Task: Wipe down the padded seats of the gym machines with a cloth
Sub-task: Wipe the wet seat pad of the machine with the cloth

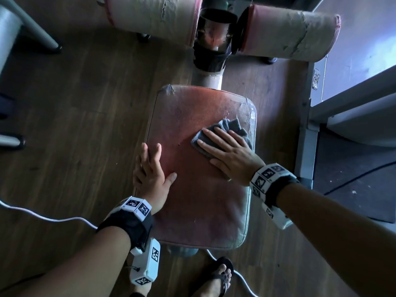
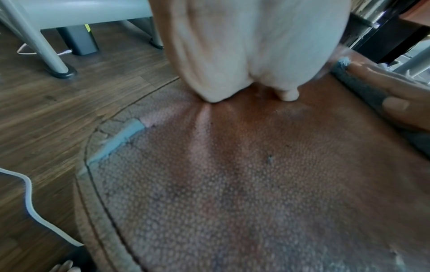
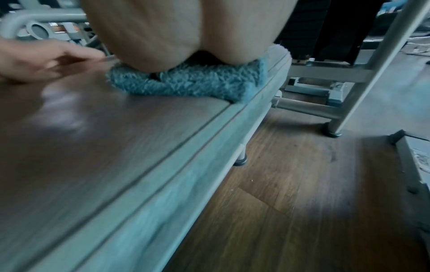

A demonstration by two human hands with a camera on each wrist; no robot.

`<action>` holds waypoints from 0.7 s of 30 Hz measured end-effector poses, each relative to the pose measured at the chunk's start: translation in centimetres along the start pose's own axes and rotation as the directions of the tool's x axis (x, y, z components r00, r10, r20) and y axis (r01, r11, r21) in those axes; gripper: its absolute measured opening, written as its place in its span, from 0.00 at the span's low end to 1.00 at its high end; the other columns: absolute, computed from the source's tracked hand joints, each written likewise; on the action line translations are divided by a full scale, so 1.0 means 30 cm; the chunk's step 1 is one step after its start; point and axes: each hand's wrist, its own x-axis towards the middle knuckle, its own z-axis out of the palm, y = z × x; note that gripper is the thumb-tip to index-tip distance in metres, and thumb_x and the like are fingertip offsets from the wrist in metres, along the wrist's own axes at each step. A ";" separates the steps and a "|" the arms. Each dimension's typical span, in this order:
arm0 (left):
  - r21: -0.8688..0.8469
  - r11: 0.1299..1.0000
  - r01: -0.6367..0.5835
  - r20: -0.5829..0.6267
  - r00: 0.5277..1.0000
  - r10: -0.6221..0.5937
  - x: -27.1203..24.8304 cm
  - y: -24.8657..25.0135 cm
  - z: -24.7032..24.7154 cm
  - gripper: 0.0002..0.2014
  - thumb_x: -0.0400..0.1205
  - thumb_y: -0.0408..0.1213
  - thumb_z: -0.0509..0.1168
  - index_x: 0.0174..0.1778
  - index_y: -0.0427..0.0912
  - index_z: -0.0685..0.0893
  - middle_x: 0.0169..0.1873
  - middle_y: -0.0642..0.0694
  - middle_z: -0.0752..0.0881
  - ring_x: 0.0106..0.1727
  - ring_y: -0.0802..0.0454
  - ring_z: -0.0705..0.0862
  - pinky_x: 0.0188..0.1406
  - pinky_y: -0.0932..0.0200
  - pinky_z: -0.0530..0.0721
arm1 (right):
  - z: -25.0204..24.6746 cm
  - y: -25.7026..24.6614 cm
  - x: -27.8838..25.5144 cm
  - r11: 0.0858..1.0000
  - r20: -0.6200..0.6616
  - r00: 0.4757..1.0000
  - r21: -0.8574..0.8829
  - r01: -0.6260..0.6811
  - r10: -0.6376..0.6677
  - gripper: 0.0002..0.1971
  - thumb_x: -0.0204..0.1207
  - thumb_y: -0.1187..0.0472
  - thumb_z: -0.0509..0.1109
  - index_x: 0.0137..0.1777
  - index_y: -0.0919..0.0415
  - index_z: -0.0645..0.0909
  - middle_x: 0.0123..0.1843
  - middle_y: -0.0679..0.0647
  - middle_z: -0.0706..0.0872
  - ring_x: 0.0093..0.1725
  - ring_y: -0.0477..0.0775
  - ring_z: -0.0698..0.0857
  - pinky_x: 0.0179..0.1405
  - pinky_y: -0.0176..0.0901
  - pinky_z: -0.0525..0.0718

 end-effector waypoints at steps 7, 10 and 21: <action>-0.006 1.000 0.001 0.005 1.000 -0.001 0.004 -0.015 0.010 0.45 0.81 0.48 0.68 0.86 0.56 0.43 0.85 0.46 0.36 0.86 0.42 0.42 0.83 0.41 0.48 | -0.048 0.102 0.119 0.995 -0.054 0.995 0.060 -0.084 0.087 0.28 0.87 0.44 0.46 0.86 0.39 0.46 0.88 0.46 0.46 0.87 0.54 0.47 0.83 0.53 0.43; -0.021 1.000 -0.021 -0.001 1.000 0.021 0.005 -0.017 0.009 0.45 0.81 0.48 0.67 0.86 0.54 0.44 0.85 0.45 0.37 0.86 0.43 0.41 0.83 0.41 0.48 | -0.067 0.137 0.174 0.978 -0.071 0.980 0.114 -0.175 0.184 0.29 0.86 0.44 0.48 0.85 0.38 0.44 0.88 0.46 0.44 0.87 0.54 0.44 0.84 0.57 0.45; -0.035 0.998 0.050 0.046 0.998 -0.048 -0.002 0.015 -0.010 0.44 0.82 0.50 0.66 0.85 0.58 0.41 0.85 0.49 0.33 0.86 0.41 0.40 0.83 0.40 0.46 | -0.082 0.109 0.252 0.619 0.037 0.697 0.426 -0.659 0.716 0.33 0.84 0.42 0.52 0.86 0.39 0.41 0.88 0.49 0.37 0.86 0.54 0.37 0.84 0.56 0.38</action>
